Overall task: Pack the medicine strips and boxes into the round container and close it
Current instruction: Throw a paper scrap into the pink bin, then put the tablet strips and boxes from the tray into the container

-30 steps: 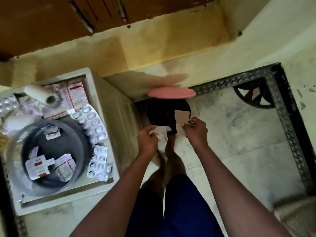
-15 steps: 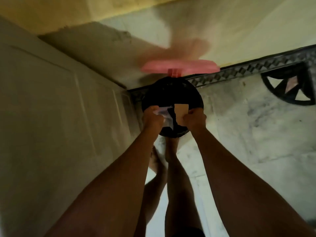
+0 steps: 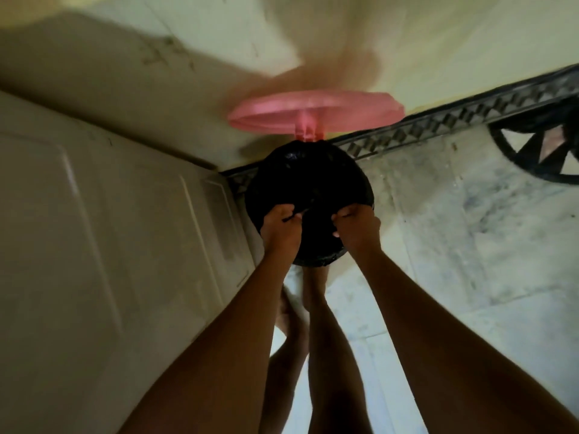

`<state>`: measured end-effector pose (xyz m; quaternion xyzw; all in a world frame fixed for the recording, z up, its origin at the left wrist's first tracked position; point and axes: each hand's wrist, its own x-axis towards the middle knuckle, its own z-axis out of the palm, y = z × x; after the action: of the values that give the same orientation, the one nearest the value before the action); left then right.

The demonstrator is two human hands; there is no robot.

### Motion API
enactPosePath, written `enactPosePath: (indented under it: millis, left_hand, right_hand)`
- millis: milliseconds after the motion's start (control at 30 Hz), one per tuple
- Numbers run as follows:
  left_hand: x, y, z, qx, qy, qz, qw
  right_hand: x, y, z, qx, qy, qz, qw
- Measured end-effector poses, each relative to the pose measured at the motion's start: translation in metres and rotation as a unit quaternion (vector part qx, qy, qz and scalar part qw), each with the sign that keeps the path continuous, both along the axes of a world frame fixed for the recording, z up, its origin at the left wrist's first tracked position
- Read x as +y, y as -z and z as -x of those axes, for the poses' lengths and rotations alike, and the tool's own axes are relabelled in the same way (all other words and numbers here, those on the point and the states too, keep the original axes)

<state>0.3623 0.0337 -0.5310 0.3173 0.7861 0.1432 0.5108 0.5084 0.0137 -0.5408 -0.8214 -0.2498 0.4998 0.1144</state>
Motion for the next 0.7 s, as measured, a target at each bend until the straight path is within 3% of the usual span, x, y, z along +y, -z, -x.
enactPosePath:
  millis: [267,433,700]
  left_hand:
    - [-0.003,-0.199,0.006,-0.099,-0.053,-0.209,0.971]
    - [-0.008,-0.335,0.030,-0.133,-0.070,-0.281,0.948]
    - [-0.056,-0.495,0.081,-0.132,-0.050,-0.361,0.922]
  right_hand:
    - [0.000,-0.192,0.028,0.051,0.055,-0.175,0.982]
    - [-0.007,-0.325,0.045,0.011,0.059,-0.283,0.957]
    - [-0.038,-0.477,0.091,0.039,0.056,-0.343,0.937]
